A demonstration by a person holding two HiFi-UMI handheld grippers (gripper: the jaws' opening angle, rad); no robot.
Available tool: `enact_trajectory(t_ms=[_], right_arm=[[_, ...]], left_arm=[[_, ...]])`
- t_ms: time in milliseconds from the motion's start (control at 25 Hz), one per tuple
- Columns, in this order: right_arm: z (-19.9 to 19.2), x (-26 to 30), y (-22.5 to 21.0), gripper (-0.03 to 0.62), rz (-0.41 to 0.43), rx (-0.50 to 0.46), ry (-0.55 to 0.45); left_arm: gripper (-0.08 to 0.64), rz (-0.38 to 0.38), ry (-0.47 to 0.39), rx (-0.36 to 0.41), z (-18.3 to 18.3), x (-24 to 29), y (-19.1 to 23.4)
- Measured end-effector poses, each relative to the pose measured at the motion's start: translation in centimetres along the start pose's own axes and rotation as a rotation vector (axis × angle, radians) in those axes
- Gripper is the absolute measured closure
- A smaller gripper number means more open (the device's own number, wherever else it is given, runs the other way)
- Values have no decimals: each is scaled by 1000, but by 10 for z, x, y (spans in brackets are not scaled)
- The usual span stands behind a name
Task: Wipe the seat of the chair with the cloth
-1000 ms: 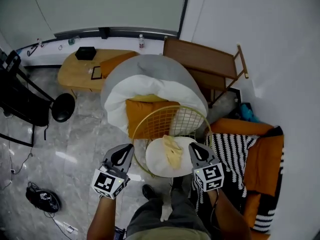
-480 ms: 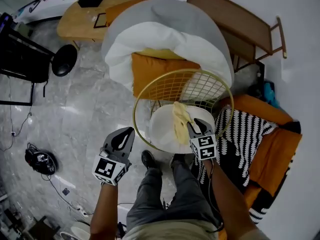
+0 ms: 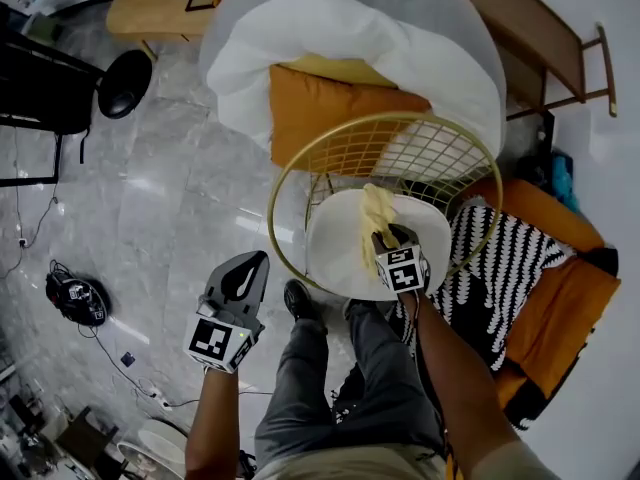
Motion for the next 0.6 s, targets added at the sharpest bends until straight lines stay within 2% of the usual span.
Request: enact_trajectory(t_ms=[40, 80, 120, 160, 280, 400, 600], right_arm=[[-4, 5, -3, 420, -20, 4, 26], [-8, 9, -7, 452, -48, 8, 49], [-12, 12, -12, 515, -78, 20, 62], [-15, 16, -16, 548, -101, 45, 63], [-15, 25, -20, 555, -117, 136, 32], [0, 38, 9, 554, -54, 131, 13], [32, 56, 107, 555, 150, -29, 14]], left_arm=[[540, 0, 2, -3, -4, 1, 1], [540, 1, 6, -5, -7, 2, 3], [540, 1, 10, -7, -11, 2, 4], [540, 1, 16, -7, -14, 2, 4], [540, -5, 25, -3, -20, 2, 5], [540, -5, 28, 14, -24, 1, 8], [540, 24, 38, 1, -28, 6, 21]])
Point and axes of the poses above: the fingertips, and each gripper's own axes: x forward along the fingers, y to its left, z out of its top, the point moved 4 cm from there along -x, backward along the fingers, and after that the axes turned 6 degrees about x, right-handed, at the moved point
